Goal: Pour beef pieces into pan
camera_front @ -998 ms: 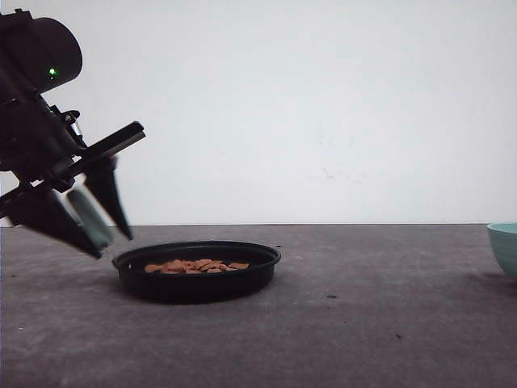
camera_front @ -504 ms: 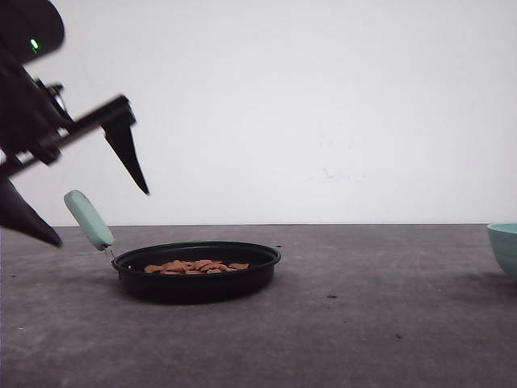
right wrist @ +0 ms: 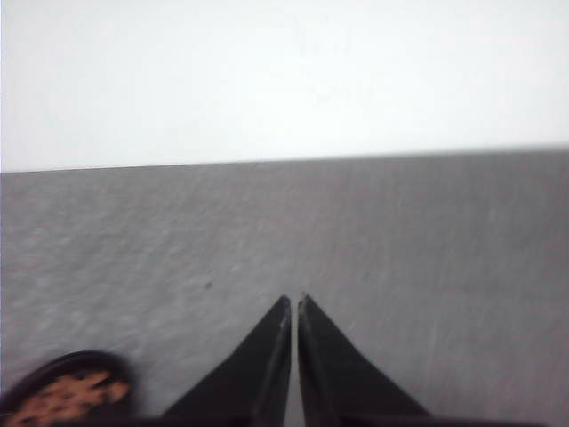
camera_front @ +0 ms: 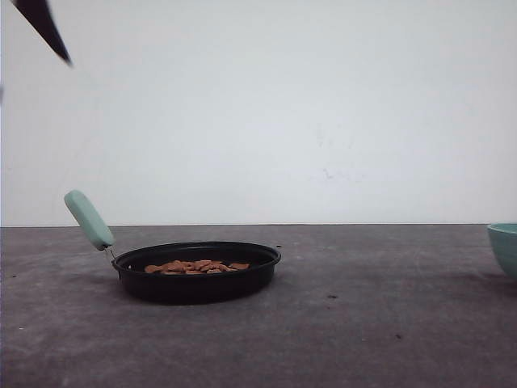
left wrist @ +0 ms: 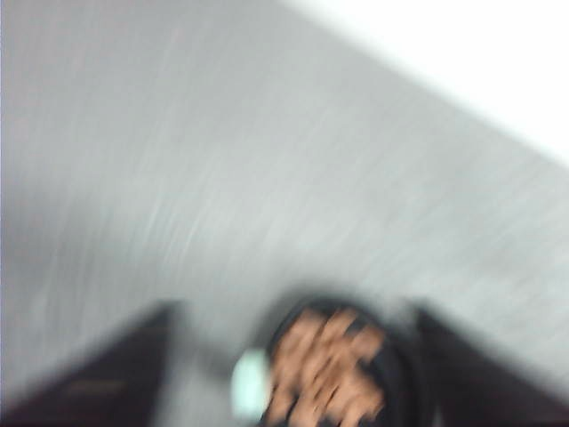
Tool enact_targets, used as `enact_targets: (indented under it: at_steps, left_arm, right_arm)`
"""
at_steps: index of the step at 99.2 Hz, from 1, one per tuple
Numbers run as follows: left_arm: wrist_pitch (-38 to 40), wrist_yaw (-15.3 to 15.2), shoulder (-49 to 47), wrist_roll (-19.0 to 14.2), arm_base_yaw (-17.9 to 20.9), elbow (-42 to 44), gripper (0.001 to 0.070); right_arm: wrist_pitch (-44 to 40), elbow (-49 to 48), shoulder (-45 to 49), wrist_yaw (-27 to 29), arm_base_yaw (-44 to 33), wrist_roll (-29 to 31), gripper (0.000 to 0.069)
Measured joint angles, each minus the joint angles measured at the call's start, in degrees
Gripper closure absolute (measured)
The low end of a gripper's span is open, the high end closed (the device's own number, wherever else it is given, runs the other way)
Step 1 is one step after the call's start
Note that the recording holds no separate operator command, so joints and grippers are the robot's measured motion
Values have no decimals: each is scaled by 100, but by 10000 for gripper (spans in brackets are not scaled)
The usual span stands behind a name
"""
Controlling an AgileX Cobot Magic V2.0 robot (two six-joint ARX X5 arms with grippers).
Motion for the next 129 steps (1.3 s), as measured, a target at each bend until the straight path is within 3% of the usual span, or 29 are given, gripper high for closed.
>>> enact_targets:
  at_steps: [6,13,29,41,129]
  left_arm:
    - [85,-186,-435,175,0,0,576]
    - [103,-435,-896,463,2,0,652]
    - [-197,-1010,-1641,1543,4,0,684]
    - [-415,-1069,-1803,1884,13,2,685]
    - [-472,-1069,-1818,2013,13,0,684]
  right_arm:
    - [229,-13,87,208,7,-369,681]
    - [507,-22,101,518,9,-695,681]
    - [999,-31,20,892,7,-1078,681]
    - [1145,-42,-31,654,11,-1327,681]
    - [1062,-70,-210,575,28,-1355,681]
